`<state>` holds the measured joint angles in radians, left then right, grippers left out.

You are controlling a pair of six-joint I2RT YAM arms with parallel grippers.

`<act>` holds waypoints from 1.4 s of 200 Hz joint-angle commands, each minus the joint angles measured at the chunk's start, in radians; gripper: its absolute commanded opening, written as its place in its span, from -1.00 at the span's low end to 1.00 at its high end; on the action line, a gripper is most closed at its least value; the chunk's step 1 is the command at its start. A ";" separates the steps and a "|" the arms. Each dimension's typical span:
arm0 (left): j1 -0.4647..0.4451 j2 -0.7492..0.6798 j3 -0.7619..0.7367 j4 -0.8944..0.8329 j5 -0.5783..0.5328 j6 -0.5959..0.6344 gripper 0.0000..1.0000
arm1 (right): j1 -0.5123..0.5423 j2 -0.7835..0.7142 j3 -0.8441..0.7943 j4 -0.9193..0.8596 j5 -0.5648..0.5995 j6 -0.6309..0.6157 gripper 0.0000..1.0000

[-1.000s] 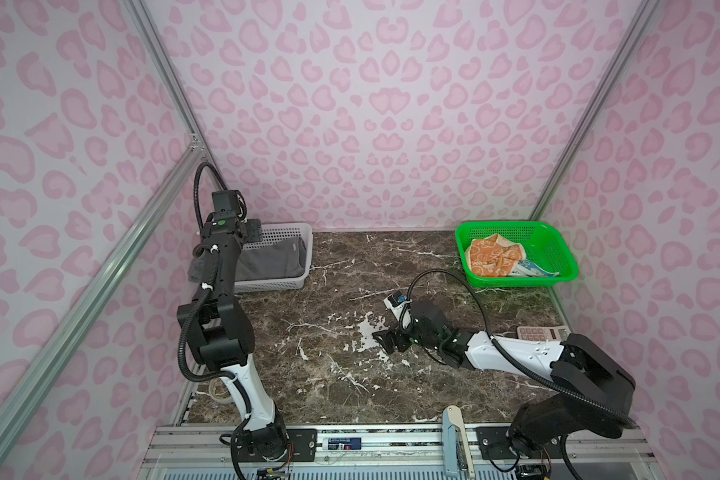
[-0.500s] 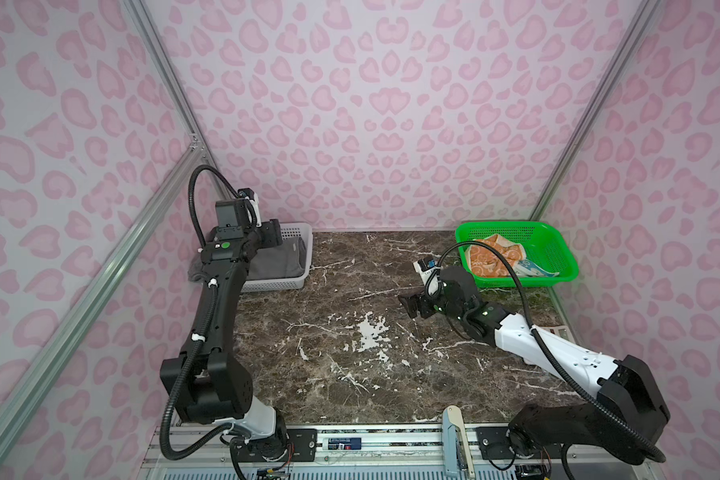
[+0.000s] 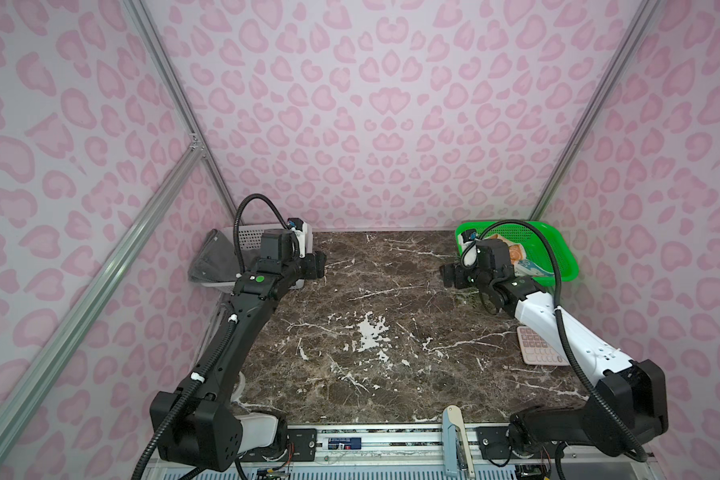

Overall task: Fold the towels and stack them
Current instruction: 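Open the left gripper and draw it back from the white basket, then reach the right gripper into the green basket and grasp the orange towel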

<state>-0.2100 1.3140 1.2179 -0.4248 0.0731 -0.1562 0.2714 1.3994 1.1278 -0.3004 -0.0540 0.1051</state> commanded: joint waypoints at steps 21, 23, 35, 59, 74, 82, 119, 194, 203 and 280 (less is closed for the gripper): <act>-0.105 0.000 -0.099 0.128 -0.091 -0.114 0.50 | -0.121 0.138 0.128 -0.082 -0.027 0.056 0.93; -0.111 0.001 -0.104 0.132 -0.098 -0.119 0.50 | -0.125 0.146 0.134 -0.085 -0.023 0.057 0.94; -0.147 0.020 -0.118 0.143 -0.137 -0.153 0.50 | -0.141 0.194 0.176 -0.108 -0.012 0.061 0.93; -0.230 0.071 -0.128 0.167 -0.183 -0.177 0.51 | -0.167 0.296 0.272 -0.172 0.012 0.052 0.92; -0.264 0.100 -0.132 0.183 -0.189 -0.206 0.51 | -0.183 0.370 0.340 -0.230 0.035 0.044 0.92; -0.281 0.112 -0.140 0.197 -0.188 -0.219 0.51 | -0.190 0.402 0.376 -0.250 0.047 0.038 0.91; -0.338 0.142 -0.195 0.274 -0.168 -0.286 0.51 | -0.225 0.524 0.474 -0.294 0.131 0.034 0.90; -0.414 0.181 -0.219 0.291 -0.171 -0.332 0.50 | -0.312 0.796 0.713 -0.323 0.085 0.034 0.72; -0.418 0.185 -0.223 0.290 -0.178 -0.335 0.50 | -0.313 0.832 0.745 -0.325 0.082 0.037 0.73; -0.454 0.306 -0.174 0.291 -0.202 -0.335 0.49 | -0.313 1.047 0.952 -0.417 0.046 0.057 -0.38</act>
<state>-0.6559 1.5898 1.0271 -0.1593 -0.1154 -0.4767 -0.0410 2.4424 2.0903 -0.6811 0.0013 0.1543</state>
